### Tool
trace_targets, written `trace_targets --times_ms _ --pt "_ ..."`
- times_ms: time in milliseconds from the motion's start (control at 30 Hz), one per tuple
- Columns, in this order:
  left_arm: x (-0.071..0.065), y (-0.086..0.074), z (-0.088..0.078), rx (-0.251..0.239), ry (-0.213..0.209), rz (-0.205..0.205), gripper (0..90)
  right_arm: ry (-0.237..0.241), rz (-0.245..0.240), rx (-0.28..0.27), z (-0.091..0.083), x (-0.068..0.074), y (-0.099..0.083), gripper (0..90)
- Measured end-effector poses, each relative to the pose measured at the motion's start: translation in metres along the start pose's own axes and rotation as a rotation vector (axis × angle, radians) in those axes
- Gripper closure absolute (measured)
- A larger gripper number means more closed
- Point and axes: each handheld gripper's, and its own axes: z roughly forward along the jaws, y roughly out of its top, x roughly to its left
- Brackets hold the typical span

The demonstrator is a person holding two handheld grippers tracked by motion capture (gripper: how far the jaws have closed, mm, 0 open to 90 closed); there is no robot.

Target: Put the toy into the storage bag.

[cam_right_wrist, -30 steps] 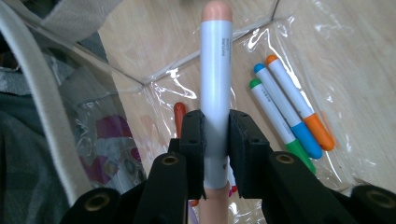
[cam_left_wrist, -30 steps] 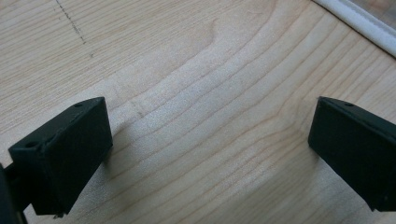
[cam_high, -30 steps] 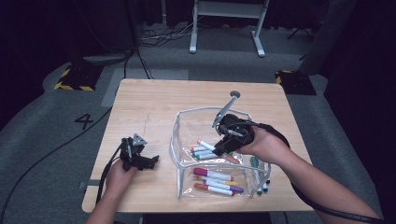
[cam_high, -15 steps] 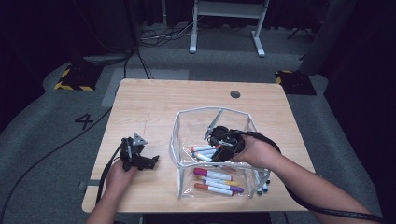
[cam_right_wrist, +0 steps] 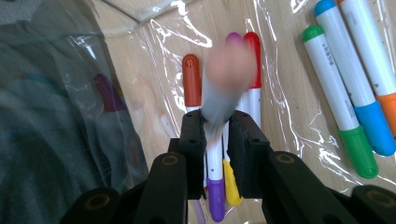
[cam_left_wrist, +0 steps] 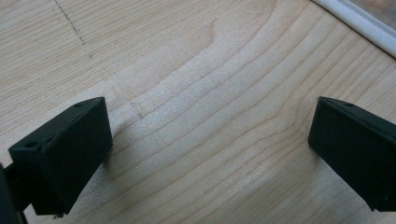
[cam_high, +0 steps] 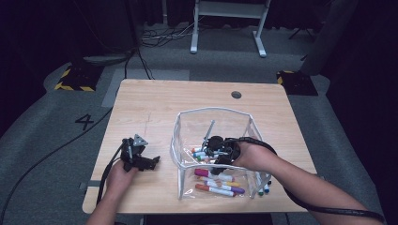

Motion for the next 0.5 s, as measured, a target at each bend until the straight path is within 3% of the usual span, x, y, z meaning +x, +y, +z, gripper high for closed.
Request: trace_targets --times_ms 500 --pt "0.000 0.000 0.000 0.000 -0.002 0.000 0.0 0.003 -0.007 0.152 0.026 -0.002 0.005 75.9"
